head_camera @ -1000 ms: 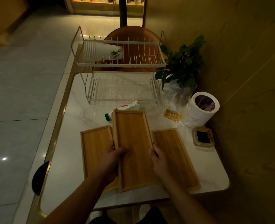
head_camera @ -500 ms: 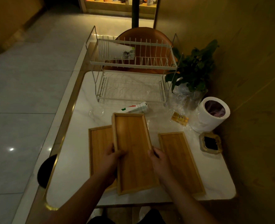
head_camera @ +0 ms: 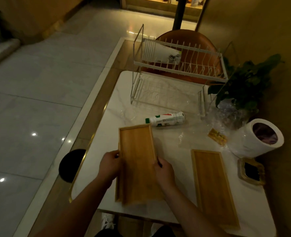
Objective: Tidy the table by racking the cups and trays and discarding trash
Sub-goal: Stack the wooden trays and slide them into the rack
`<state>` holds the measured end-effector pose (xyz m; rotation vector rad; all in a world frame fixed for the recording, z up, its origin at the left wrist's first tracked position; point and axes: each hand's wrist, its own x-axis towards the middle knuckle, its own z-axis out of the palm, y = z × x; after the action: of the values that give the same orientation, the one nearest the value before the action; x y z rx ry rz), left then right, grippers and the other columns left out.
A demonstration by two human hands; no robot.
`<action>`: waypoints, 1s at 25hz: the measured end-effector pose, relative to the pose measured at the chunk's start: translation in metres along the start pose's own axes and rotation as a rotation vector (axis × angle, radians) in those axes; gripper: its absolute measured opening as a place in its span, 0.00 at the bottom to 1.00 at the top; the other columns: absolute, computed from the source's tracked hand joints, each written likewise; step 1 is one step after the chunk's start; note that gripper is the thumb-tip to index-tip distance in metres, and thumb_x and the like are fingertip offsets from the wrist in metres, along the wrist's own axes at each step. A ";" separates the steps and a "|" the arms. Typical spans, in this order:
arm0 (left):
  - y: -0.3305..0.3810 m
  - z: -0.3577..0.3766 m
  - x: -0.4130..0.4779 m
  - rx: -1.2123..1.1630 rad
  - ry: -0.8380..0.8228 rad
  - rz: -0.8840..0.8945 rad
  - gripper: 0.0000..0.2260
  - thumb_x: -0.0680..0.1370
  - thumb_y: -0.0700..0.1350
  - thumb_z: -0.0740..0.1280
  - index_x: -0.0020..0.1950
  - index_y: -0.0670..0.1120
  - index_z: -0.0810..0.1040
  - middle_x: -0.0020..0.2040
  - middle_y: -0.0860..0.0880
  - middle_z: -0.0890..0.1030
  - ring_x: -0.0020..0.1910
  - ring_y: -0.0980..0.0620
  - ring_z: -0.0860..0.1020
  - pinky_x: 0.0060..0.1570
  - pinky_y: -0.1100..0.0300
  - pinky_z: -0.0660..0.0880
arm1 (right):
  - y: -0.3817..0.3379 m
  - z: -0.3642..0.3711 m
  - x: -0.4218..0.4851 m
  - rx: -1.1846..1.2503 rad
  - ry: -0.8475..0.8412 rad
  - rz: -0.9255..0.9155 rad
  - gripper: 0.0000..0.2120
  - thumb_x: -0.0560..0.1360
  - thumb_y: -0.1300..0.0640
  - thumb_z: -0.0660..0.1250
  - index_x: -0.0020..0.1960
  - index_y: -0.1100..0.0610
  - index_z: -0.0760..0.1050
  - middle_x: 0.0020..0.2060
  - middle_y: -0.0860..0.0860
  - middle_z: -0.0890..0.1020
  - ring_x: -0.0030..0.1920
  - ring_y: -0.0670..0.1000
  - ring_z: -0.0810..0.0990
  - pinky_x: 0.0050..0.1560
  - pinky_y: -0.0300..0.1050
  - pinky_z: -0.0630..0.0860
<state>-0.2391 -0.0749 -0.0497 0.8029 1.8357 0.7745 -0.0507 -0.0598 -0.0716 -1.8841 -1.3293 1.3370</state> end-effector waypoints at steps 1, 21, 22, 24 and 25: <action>0.003 -0.001 0.004 0.003 -0.002 0.002 0.12 0.75 0.38 0.63 0.46 0.47 0.86 0.39 0.43 0.85 0.39 0.44 0.84 0.42 0.50 0.81 | 0.001 0.004 0.002 -0.001 0.015 0.021 0.13 0.81 0.56 0.60 0.60 0.56 0.79 0.50 0.54 0.83 0.49 0.54 0.82 0.49 0.48 0.79; -0.045 -0.004 0.023 -0.032 0.000 -0.059 0.29 0.76 0.59 0.69 0.73 0.47 0.71 0.57 0.49 0.78 0.52 0.52 0.77 0.52 0.56 0.74 | 0.008 0.027 0.011 0.154 0.047 0.124 0.16 0.81 0.59 0.61 0.68 0.56 0.74 0.56 0.56 0.82 0.53 0.56 0.82 0.55 0.55 0.80; -0.043 -0.004 0.024 -0.022 -0.004 -0.047 0.27 0.77 0.57 0.69 0.73 0.47 0.72 0.54 0.51 0.79 0.50 0.54 0.78 0.48 0.59 0.74 | 0.008 0.029 0.012 0.146 0.043 0.115 0.16 0.81 0.59 0.61 0.68 0.56 0.74 0.56 0.55 0.82 0.53 0.55 0.82 0.55 0.55 0.80; -0.041 -0.005 0.025 -0.022 -0.016 -0.037 0.25 0.77 0.54 0.69 0.72 0.47 0.73 0.51 0.53 0.79 0.48 0.56 0.78 0.45 0.62 0.74 | 0.007 0.031 0.012 0.115 0.033 0.088 0.16 0.81 0.58 0.61 0.68 0.55 0.74 0.56 0.55 0.82 0.54 0.55 0.81 0.55 0.55 0.80; -0.041 -0.005 0.025 -0.026 -0.021 -0.037 0.24 0.77 0.53 0.70 0.72 0.47 0.73 0.52 0.51 0.80 0.48 0.55 0.79 0.46 0.61 0.75 | 0.007 0.032 0.013 0.097 0.037 0.081 0.16 0.81 0.58 0.61 0.68 0.55 0.74 0.57 0.54 0.82 0.54 0.55 0.81 0.56 0.55 0.80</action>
<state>-0.2599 -0.0795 -0.0936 0.7554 1.8131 0.7624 -0.0760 -0.0559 -0.0957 -1.9054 -1.1607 1.3735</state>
